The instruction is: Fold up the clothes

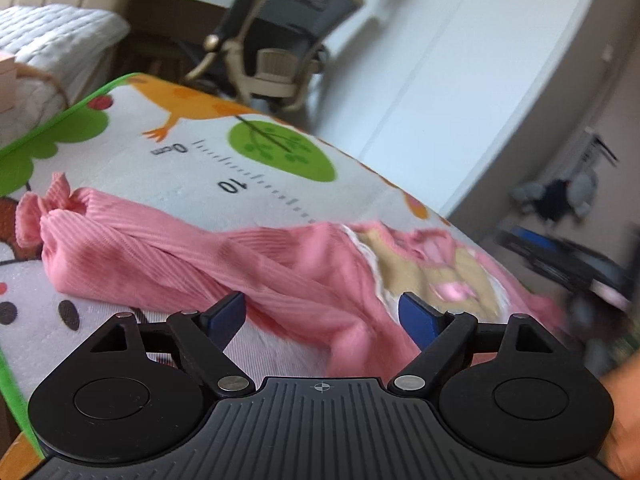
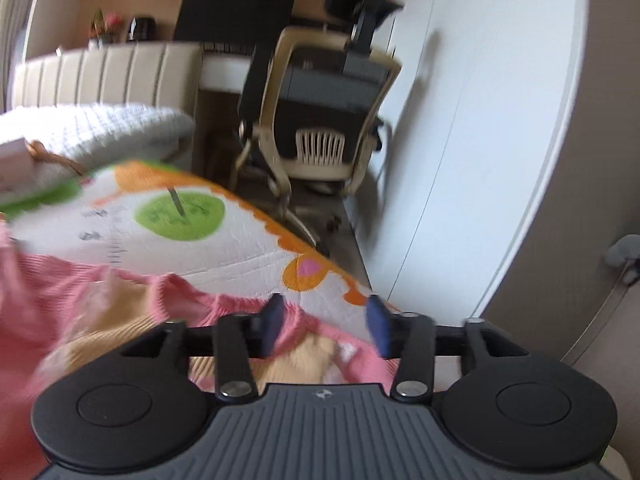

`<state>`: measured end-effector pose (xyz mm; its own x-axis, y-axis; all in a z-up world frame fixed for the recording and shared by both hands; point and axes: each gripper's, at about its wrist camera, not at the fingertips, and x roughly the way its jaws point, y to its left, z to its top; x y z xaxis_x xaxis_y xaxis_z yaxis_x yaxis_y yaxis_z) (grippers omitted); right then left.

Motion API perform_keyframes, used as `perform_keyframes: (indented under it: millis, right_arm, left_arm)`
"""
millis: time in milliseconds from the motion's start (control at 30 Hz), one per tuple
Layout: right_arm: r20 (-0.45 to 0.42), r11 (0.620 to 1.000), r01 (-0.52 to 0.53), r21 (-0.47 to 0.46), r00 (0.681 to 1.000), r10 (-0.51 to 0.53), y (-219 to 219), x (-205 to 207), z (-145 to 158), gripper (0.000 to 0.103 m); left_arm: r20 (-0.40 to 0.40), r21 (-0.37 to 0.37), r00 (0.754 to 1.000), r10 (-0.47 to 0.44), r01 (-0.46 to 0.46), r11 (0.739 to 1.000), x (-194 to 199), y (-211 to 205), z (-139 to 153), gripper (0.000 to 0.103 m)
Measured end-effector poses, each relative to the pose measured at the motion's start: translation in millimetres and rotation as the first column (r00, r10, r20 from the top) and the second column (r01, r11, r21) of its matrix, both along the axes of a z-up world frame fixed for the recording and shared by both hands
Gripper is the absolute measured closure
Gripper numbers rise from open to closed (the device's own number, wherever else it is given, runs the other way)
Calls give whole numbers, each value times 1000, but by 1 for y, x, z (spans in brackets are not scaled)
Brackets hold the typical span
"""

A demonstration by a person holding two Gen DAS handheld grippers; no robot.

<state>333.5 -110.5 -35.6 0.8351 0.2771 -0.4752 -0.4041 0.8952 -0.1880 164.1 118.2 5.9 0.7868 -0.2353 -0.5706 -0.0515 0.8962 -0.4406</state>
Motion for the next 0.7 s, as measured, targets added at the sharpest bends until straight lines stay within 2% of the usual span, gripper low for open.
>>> perform_keyframes:
  millis: [67,100,133,167,200,233,267,333,400,467,567,633,700]
  right_arm:
    - [2,1000,-1,14,1000,1,-19,-29,6,46]
    - [-10,1000,2,14,1000,-1,-26,-41,3,46]
    - [-27,1000,5,10,1000,-5,-32,-52,-3,46]
    - [-43,1000,-3,-8,999,3,-33,-61,-11,46]
    - [-59,999,-17,-32,998,15,-32,-68,-20,46]
    - [-76,998,-31,-55,997,27,-31,-75,-29,46]
    - [-93,996,-46,-79,995,39,-30,-83,-37,46]
    - [-113,996,-45,-73,993,37,-33,-85,-42,46]
    - [-131,998,-38,-58,991,30,-36,-85,-44,46]
    - [-149,999,-30,-42,989,24,-40,-86,-46,46]
    - [-141,1000,-8,-6,990,7,-54,-91,-38,41]
    - [-109,1000,27,4,994,-26,-69,-98,-27,40]
    - [-90,997,83,6,992,-82,-88,-104,-19,40]
  left_arm:
    - [-27,9,997,67,-67,998,12,1,-8,20]
    - [-42,14,994,103,-103,995,19,3,-12,30]
    - [-45,27,990,136,-135,990,24,4,-17,48]
    - [-32,55,988,154,-152,987,26,5,-17,58]
    - [-19,82,985,171,-169,982,28,6,-18,80]
    - [-5,108,982,187,-185,977,30,7,-18,91]
    - [10,114,981,191,-191,975,29,10,-16,92]
    - [63,172,975,213,-220,960,27,18,-8,94]
    - [107,251,965,238,-258,933,28,26,-1,94]
    - [117,302,953,281,-304,904,29,38,2,96]
    - [121,329,934,336,-357,874,26,61,5,96]
    - [110,309,928,355,-372,876,20,73,10,96]
    - [88,233,953,291,-304,924,9,73,16,91]
